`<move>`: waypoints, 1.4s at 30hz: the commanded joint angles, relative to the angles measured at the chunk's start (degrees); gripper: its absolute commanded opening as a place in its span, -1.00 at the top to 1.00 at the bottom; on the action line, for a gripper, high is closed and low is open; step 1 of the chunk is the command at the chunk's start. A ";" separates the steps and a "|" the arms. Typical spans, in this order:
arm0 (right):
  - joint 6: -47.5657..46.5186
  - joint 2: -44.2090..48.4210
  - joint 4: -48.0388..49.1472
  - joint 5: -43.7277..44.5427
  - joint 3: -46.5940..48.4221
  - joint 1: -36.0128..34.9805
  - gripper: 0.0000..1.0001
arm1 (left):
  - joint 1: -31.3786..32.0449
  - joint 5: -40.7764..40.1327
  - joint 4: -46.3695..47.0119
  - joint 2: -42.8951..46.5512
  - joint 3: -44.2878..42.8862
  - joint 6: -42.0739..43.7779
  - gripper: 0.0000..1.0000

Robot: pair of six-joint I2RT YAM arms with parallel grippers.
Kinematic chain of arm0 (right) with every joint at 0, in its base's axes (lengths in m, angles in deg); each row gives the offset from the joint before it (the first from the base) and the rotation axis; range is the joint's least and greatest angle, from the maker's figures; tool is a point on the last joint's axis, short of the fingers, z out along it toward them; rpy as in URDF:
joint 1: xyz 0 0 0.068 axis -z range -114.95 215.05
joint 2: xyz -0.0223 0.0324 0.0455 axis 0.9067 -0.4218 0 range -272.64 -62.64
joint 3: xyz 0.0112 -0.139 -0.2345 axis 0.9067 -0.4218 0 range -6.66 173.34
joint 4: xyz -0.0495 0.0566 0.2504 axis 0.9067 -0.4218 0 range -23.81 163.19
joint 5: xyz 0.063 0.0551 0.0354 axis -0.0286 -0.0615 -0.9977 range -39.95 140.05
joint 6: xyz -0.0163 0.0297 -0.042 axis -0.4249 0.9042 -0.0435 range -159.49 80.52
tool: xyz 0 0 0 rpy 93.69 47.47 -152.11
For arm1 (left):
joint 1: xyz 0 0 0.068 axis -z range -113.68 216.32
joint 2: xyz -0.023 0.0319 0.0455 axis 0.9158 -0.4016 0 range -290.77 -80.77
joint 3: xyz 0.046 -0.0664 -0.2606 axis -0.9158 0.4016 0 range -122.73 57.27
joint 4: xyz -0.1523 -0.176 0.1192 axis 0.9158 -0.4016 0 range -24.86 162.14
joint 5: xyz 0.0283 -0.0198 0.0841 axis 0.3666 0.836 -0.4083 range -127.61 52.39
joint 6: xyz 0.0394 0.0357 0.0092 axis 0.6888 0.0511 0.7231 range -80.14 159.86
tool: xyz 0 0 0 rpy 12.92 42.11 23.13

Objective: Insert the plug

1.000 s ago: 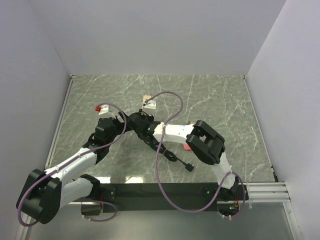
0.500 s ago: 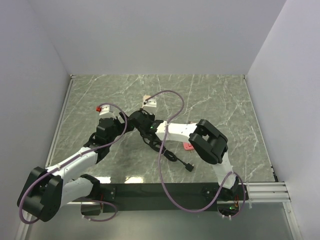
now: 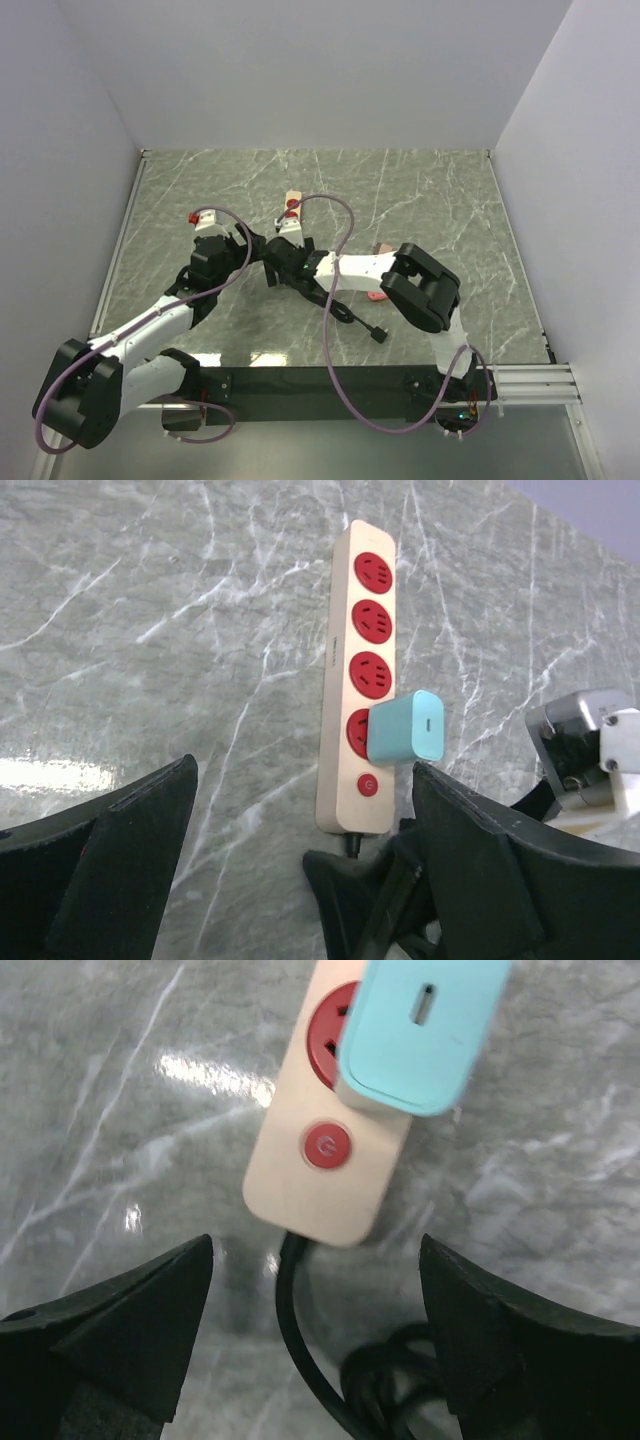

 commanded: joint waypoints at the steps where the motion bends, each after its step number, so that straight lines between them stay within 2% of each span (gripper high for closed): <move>1: -3.56 7.40 4.06 -1.25 -1.60 0.33 -0.81 | 0.05 -0.56 0.26 1.12 -1.43 0.74 -0.88; 11: -6.47 25.32 12.24 -1.35 -13.89 0.33 -0.88 | 0.05 -2.14 -1.06 3.49 -0.99 1.09 -0.89; 14: -6.12 30.07 11.72 0.31 -17.41 0.33 -0.89 | 0.05 -2.23 -1.06 3.67 -0.99 1.35 -0.89; 18: -3.84 34.56 4.78 6.73 -20.67 1.21 -0.90 | 0.05 -1.53 -0.10 3.49 -0.64 1.88 -0.88; 21: -0.32 37.90 0.83 8.77 -25.15 4.89 -0.90 | 0.05 -0.83 0.61 3.05 -0.64 2.32 -0.87; 25: 4.60 43.08 0.20 4.20 -33.92 12.27 -0.91 | 0.14 0.23 1.40 2.35 -0.73 2.50 -0.87; 29: 6.71 44.59 -1.02 3.75 -37.02 14.40 -0.91 | 0.14 0.40 1.66 2.00 -0.73 2.67 -0.87; 34: 10.32 39.77 -6.83 4.63 -36.50 14.66 -0.91 | 0.23 2.59 2.54 1.47 -0.91 3.64 -0.86; 42: 10.23 34.32 -5.26 3.93 -37.12 16.06 -0.91 | 1.90 2.95 3.42 2.17 -0.73 4.78 -0.85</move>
